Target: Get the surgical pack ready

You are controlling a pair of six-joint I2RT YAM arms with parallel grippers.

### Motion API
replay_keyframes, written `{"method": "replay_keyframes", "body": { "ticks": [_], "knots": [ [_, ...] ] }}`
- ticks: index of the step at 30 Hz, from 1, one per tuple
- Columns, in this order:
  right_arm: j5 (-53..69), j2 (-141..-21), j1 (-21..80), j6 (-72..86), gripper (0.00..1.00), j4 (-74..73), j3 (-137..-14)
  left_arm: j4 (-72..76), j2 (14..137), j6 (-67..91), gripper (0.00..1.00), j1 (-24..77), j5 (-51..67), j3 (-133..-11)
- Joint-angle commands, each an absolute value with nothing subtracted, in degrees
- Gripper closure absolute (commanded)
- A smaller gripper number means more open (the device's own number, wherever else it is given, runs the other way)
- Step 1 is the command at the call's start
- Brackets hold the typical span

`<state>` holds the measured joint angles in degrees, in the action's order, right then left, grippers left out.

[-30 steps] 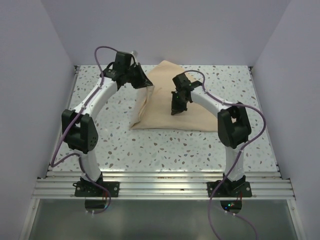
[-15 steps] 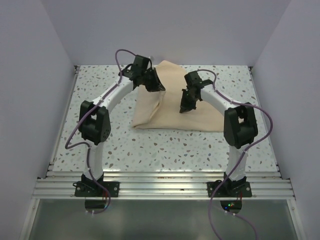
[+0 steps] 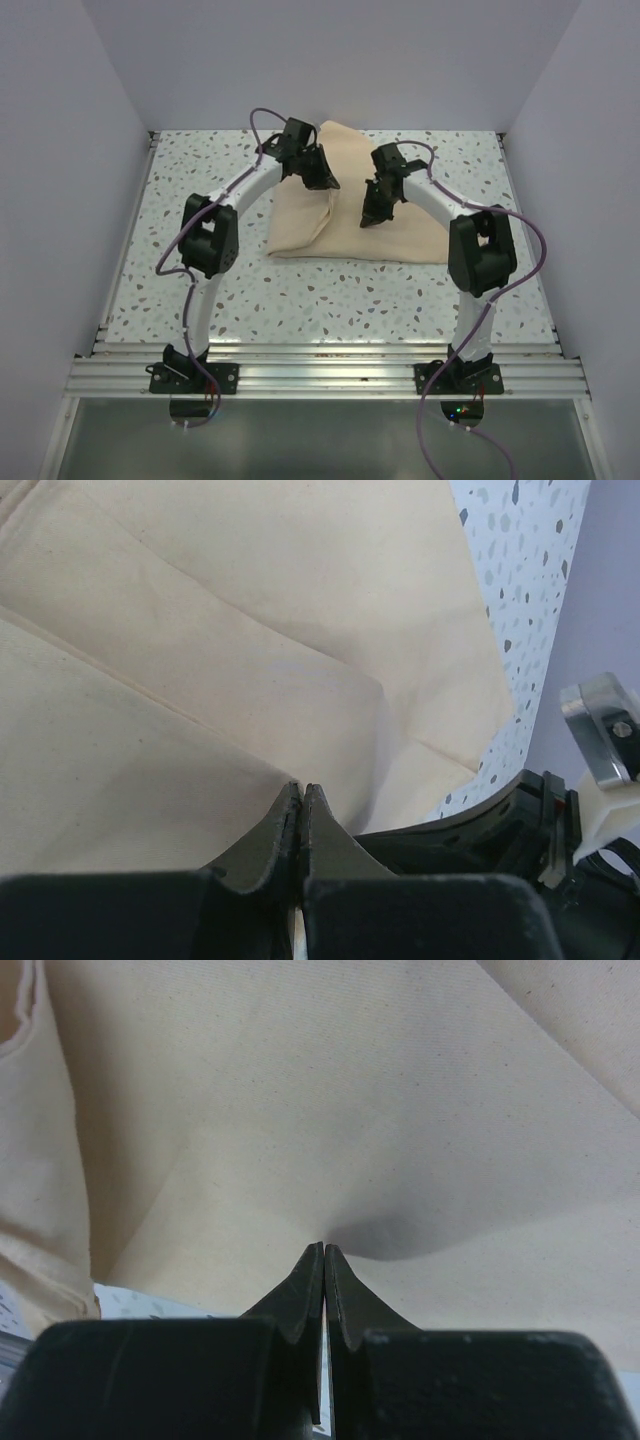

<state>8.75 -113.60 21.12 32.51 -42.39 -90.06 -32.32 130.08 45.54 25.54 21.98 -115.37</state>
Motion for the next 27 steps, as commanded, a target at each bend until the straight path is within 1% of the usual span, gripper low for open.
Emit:
{"method": "replay_keyframes", "body": {
  "ticks": [1,22,24,25,26,27],
  "knots": [
    [9.7,-110.0,20.7,31.8,1.00,-42.8,-90.5,-30.8,132.4,46.8,1.00,26.4,23.9,-120.1],
    [9.8,-110.6,18.3,31.1,1.00,-43.7,-90.1,-25.8,140.5,49.7,1.00,27.2,29.8,-124.7],
    [10.0,-110.6,18.2,31.0,1.00,-43.9,-90.3,-24.7,141.0,49.8,0.91,27.2,31.9,-125.0],
    [10.0,-110.6,18.0,31.0,1.00,-44.1,-90.5,-24.9,141.5,49.7,0.84,27.2,32.3,-125.5],
    [10.0,-110.5,18.0,30.9,1.00,-44.2,-90.6,-25.4,141.7,49.2,0.74,27.2,32.3,-126.6],
    [10.0,-110.5,17.9,30.8,1.00,-44.3,-91.1,-25.7,141.6,48.8,0.73,27.1,32.3,-127.2]
  ]
}}
